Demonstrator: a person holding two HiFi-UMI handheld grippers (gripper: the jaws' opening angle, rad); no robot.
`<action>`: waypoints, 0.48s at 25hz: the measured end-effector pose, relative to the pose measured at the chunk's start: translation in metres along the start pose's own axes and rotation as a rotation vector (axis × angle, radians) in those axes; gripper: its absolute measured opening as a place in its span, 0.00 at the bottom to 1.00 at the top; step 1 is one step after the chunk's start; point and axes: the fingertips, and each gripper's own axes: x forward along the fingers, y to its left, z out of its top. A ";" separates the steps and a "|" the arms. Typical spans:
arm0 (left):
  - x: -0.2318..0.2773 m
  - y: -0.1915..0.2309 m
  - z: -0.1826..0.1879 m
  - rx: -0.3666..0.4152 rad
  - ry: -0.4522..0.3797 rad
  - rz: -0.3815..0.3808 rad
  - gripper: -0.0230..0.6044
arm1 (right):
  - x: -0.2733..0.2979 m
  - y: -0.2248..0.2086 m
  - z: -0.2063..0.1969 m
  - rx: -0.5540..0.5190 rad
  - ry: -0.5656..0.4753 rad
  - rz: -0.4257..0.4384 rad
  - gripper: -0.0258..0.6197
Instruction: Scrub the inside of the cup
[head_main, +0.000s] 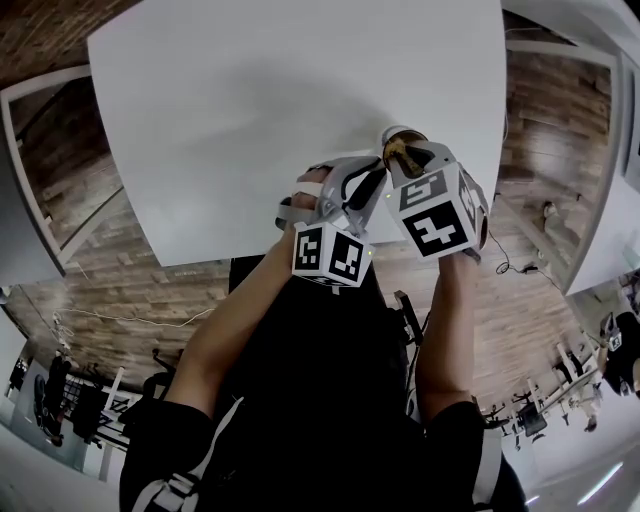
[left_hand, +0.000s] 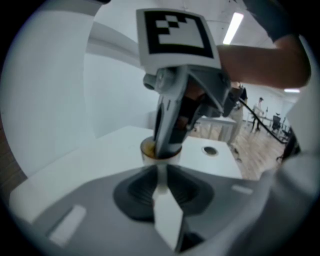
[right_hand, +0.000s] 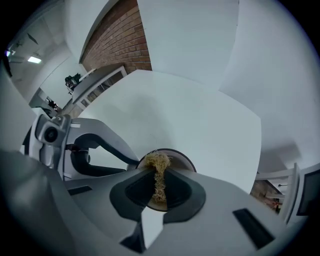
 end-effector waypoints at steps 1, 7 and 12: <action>0.000 0.000 0.000 -0.003 0.001 0.002 0.14 | 0.004 -0.001 0.001 0.000 0.007 -0.020 0.09; -0.001 0.000 -0.003 -0.018 0.005 0.007 0.14 | 0.009 -0.009 0.006 0.002 -0.007 -0.122 0.09; 0.002 -0.001 0.000 -0.028 0.008 0.010 0.14 | -0.030 -0.023 0.008 0.105 -0.142 -0.185 0.09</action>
